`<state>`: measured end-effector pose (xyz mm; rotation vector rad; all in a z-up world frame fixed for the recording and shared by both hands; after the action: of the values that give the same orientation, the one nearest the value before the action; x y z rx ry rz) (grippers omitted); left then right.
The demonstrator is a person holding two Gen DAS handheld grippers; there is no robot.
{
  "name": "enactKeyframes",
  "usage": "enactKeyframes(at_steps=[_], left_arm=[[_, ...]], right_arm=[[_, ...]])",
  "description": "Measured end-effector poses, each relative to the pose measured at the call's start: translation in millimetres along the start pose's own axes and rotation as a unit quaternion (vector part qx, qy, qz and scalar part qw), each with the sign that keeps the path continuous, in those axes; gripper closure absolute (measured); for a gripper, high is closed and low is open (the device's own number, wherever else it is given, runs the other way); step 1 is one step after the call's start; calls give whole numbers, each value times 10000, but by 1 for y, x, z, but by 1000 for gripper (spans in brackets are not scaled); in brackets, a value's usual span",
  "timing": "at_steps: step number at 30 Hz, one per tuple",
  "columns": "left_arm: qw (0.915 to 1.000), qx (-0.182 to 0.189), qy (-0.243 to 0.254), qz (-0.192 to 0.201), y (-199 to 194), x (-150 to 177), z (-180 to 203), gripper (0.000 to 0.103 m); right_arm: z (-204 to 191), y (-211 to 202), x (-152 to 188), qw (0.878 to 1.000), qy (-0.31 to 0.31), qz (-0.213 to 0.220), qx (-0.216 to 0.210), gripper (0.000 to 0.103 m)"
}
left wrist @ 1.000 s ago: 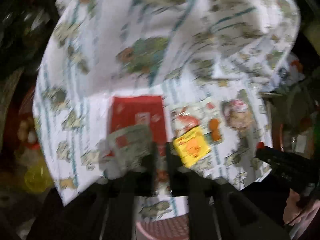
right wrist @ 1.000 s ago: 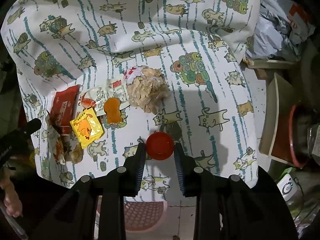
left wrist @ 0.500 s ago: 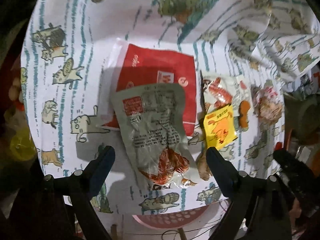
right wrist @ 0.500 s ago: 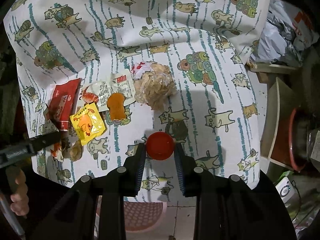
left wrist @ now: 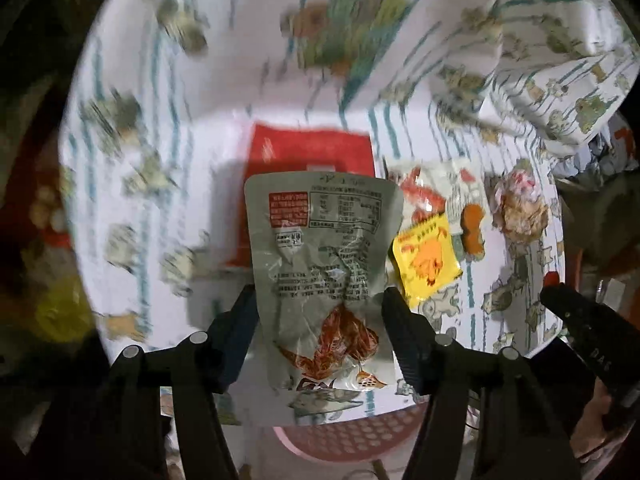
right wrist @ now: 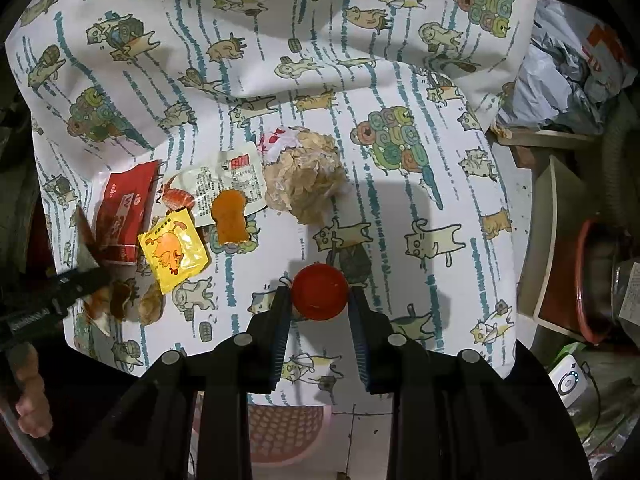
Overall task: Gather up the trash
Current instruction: 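Carry the wrapper over the pink basket and open the left tool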
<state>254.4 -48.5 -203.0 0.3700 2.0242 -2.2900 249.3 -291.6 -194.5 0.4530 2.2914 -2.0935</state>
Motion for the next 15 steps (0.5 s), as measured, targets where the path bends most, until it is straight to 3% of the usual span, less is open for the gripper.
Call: enactKeyframes(at_steps=[5, 10, 15], left_arm=[[9987, 9, 198, 476, -44, 6, -6, 42], [9938, -4, 429, 1023, -88, 22, 9, 42], [9905, -74, 633, 1218, -105, 53, 28, 42]], right_arm=[[-8, -17, 4, 9996, -90, 150, -211, 72], [-16, -52, 16, 9964, -65, 440, -728, 72], [-25, -78, 39, 9917, -129, 601, -1127, 72]])
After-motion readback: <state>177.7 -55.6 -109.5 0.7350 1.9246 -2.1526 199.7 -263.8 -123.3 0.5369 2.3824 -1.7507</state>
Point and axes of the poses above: each gripper's, at about its wrist camera, not at the fingertips, and y roughly the way its jaws point, z to its right, x to its underside, the point moved 4 cm from there along y, roughly the way its jaws point, and after that the axes turned 12 degrees about y, right-handed, at the moved point
